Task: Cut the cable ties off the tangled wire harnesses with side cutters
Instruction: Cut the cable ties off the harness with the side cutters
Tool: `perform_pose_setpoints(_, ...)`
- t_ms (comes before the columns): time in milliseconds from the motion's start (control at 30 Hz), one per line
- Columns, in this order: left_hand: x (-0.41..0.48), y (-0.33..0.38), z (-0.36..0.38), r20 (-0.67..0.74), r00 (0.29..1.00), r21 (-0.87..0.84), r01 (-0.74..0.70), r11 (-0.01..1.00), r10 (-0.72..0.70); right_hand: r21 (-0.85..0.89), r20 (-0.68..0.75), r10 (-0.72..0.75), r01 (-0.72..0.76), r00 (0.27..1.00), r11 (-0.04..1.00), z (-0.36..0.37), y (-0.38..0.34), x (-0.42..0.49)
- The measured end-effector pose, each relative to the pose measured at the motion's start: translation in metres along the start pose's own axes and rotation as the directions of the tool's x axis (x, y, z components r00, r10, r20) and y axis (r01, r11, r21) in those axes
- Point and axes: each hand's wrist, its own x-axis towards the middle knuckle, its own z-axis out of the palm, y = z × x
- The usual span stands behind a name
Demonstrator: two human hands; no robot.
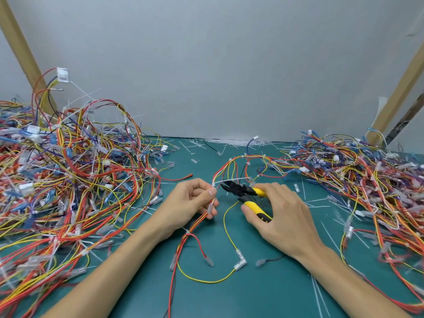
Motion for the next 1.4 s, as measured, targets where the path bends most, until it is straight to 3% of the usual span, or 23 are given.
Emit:
perform_pose_setpoints(267, -0.0015, -0.0004, 0.0002, 0.029, 0.999, 0.022, -0.019, 1.000, 0.018, 0.030, 0.036, -0.091, 0.090, 0.995, 0.995, 0.0008, -0.0020, -0.0003)
perform_pose_setpoints(933, -0.0030, -0.0029, 0.0024, 0.052, 0.998, 0.121, -0.037, 0.992, 0.030, 0.033, 0.047, -0.083, 0.081, 0.995, 0.996, -0.0010, -0.0014, -0.0005)
perform_pose_setpoints(1100, -0.0033, -0.0051, 0.0019, 0.055, 0.998, 0.150, -0.039, 0.988, 0.031, 0.005, -0.007, -0.070, 0.070, 0.998, 0.998, -0.0024, -0.0023, -0.0013)
perform_pose_setpoints(1267, -0.0025, -0.0057, 0.0029, 0.052, 0.998, 0.162, -0.034, 0.986, 0.026, 0.008, 0.008, -0.119, 0.119, 0.993, 0.993, -0.0029, -0.0013, -0.0008)
perform_pose_setpoints(1400, -0.0026, -0.0062, 0.0029, 0.048, 0.999, 0.185, -0.033, 0.982, 0.025, -0.008, 0.010, -0.061, 0.061, 0.998, 0.998, -0.0031, -0.0013, -0.0017)
